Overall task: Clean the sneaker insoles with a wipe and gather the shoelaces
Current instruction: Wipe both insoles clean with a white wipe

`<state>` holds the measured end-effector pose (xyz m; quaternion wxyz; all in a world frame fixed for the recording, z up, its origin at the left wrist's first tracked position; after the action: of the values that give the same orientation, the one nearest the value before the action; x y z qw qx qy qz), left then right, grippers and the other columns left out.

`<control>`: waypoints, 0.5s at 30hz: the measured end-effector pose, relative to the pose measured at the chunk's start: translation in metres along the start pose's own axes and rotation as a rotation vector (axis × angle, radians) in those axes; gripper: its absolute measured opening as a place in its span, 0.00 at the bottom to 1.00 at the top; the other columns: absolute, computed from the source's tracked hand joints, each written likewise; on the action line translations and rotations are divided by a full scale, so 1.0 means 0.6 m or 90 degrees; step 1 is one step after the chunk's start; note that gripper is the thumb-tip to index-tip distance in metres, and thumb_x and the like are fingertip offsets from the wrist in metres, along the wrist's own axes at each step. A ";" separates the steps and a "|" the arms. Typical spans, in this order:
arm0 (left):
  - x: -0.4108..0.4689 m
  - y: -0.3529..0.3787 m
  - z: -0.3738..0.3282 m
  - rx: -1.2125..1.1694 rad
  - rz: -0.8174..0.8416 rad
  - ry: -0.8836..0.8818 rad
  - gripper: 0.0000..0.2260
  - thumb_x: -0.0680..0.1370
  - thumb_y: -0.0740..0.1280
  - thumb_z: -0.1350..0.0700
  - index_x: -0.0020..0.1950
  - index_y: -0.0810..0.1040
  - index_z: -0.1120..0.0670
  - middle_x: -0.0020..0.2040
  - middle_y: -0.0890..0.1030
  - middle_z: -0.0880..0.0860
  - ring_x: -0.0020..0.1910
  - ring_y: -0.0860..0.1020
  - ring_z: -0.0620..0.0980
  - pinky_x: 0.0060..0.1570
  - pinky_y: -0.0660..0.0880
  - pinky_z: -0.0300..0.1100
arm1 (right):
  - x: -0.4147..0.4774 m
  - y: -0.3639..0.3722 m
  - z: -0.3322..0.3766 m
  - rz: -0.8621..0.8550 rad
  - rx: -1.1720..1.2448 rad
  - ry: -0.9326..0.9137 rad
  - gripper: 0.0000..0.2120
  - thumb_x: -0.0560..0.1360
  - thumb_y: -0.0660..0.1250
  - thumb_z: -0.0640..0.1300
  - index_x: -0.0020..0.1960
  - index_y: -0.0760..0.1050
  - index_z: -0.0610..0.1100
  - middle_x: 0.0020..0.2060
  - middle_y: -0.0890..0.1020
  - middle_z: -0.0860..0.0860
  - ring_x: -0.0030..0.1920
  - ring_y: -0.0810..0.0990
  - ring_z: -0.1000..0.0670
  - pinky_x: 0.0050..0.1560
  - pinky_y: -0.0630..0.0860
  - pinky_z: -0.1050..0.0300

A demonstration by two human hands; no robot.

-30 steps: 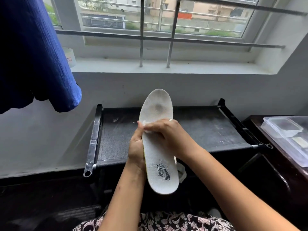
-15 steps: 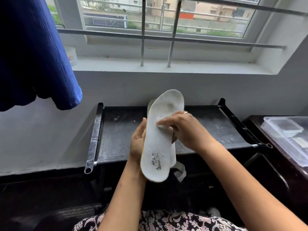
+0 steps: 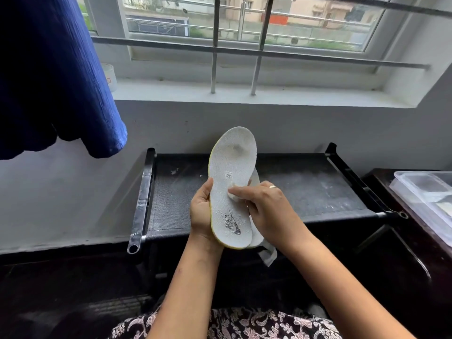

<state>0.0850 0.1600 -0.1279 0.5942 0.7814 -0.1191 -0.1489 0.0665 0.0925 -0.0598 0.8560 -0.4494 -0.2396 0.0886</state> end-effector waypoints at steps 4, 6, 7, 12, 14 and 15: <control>0.000 -0.003 0.000 -0.004 -0.026 0.011 0.27 0.79 0.50 0.45 0.71 0.67 0.60 0.68 0.70 0.63 0.60 0.73 0.61 0.59 0.69 0.60 | -0.023 0.006 0.016 -0.002 -0.004 -0.002 0.16 0.74 0.58 0.44 0.55 0.81 0.46 0.46 0.85 0.49 0.42 0.77 0.45 0.47 0.67 0.65; -0.001 -0.007 0.000 0.000 -0.039 0.019 0.27 0.79 0.49 0.45 0.71 0.68 0.60 0.66 0.72 0.64 0.61 0.73 0.61 0.61 0.69 0.58 | -0.033 0.006 0.019 0.003 0.005 0.016 0.18 0.74 0.57 0.44 0.58 0.80 0.47 0.47 0.85 0.49 0.45 0.76 0.44 0.49 0.69 0.61; -0.001 -0.009 0.001 0.000 -0.041 0.019 0.27 0.79 0.49 0.45 0.72 0.67 0.59 0.68 0.71 0.63 0.64 0.72 0.61 0.64 0.68 0.58 | -0.037 0.005 0.022 0.004 0.013 0.019 0.18 0.74 0.56 0.43 0.59 0.79 0.47 0.47 0.85 0.48 0.46 0.75 0.44 0.50 0.70 0.59; 0.002 -0.023 -0.012 -0.052 -0.076 0.080 0.26 0.78 0.51 0.46 0.71 0.68 0.58 0.70 0.69 0.62 0.71 0.67 0.59 0.66 0.66 0.60 | -0.048 0.012 0.048 0.024 0.048 0.002 0.15 0.79 0.59 0.44 0.64 0.75 0.49 0.51 0.83 0.47 0.51 0.73 0.45 0.54 0.71 0.55; 0.001 -0.023 -0.017 -0.076 -0.093 0.112 0.25 0.79 0.51 0.46 0.69 0.69 0.59 0.70 0.69 0.62 0.70 0.67 0.59 0.68 0.65 0.57 | -0.054 0.016 0.061 0.034 0.054 -0.014 0.15 0.79 0.59 0.48 0.64 0.74 0.48 0.52 0.83 0.47 0.52 0.73 0.45 0.55 0.69 0.53; 0.000 -0.024 -0.020 -0.087 -0.104 0.125 0.24 0.79 0.51 0.47 0.68 0.70 0.59 0.70 0.70 0.62 0.70 0.68 0.59 0.67 0.64 0.57 | -0.055 0.016 0.066 0.034 0.064 -0.015 0.15 0.79 0.60 0.50 0.63 0.74 0.48 0.51 0.82 0.48 0.52 0.73 0.46 0.56 0.69 0.54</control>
<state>0.0893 0.1744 -0.1389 0.6408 0.7569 0.0137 -0.1274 0.0187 0.1150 -0.0596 0.8720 -0.4108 -0.2329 0.1289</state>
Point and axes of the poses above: each hand's wrist, its own x-axis towards the middle knuckle, its own y-axis out of the palm, z = x × y, the point moved 7 cm from there along x, towards the middle knuckle
